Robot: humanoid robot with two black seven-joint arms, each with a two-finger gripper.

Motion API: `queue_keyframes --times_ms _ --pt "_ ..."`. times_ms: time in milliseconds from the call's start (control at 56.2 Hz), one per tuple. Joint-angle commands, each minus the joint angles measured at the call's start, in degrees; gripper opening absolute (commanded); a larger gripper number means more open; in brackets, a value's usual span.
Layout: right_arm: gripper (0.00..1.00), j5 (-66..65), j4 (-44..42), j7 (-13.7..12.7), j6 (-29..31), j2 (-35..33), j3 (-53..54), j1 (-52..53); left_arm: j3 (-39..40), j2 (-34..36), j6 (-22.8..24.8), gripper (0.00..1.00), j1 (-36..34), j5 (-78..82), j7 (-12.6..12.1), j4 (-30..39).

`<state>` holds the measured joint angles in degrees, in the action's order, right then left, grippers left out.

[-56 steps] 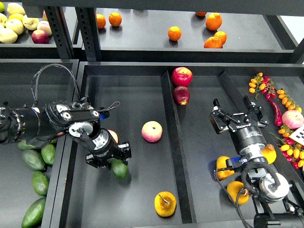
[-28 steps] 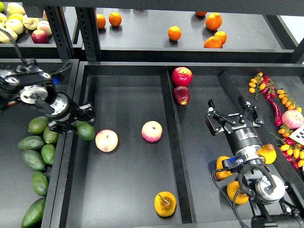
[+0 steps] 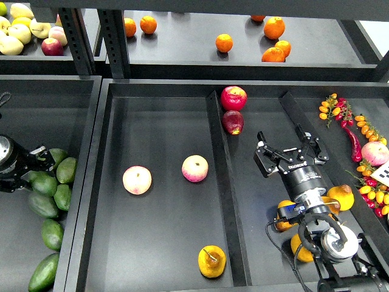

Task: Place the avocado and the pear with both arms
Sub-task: 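Carry the avocado with the left gripper into the avocado bin, then release the avocado among the avocados and hold the left gripper there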

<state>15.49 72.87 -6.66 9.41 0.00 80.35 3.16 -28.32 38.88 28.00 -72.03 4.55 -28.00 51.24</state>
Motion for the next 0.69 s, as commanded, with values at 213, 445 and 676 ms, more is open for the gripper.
queue_keyframes --times_ms 213,445,676 --pt "1.0 0.0 0.0 0.0 -0.1 0.0 -0.4 -0.1 5.5 1.2 0.0 0.28 7.1 3.4 0.0 0.4" --pt "1.0 0.0 0.0 0.0 -0.1 0.0 -0.5 -0.1 8.6 1.6 0.0 0.28 10.2 4.5 0.0 0.4" --pt "1.0 0.0 -0.1 0.0 -0.1 0.0 -0.9 -0.1 11.3 2.2 0.0 0.29 13.4 7.0 0.0 0.4"
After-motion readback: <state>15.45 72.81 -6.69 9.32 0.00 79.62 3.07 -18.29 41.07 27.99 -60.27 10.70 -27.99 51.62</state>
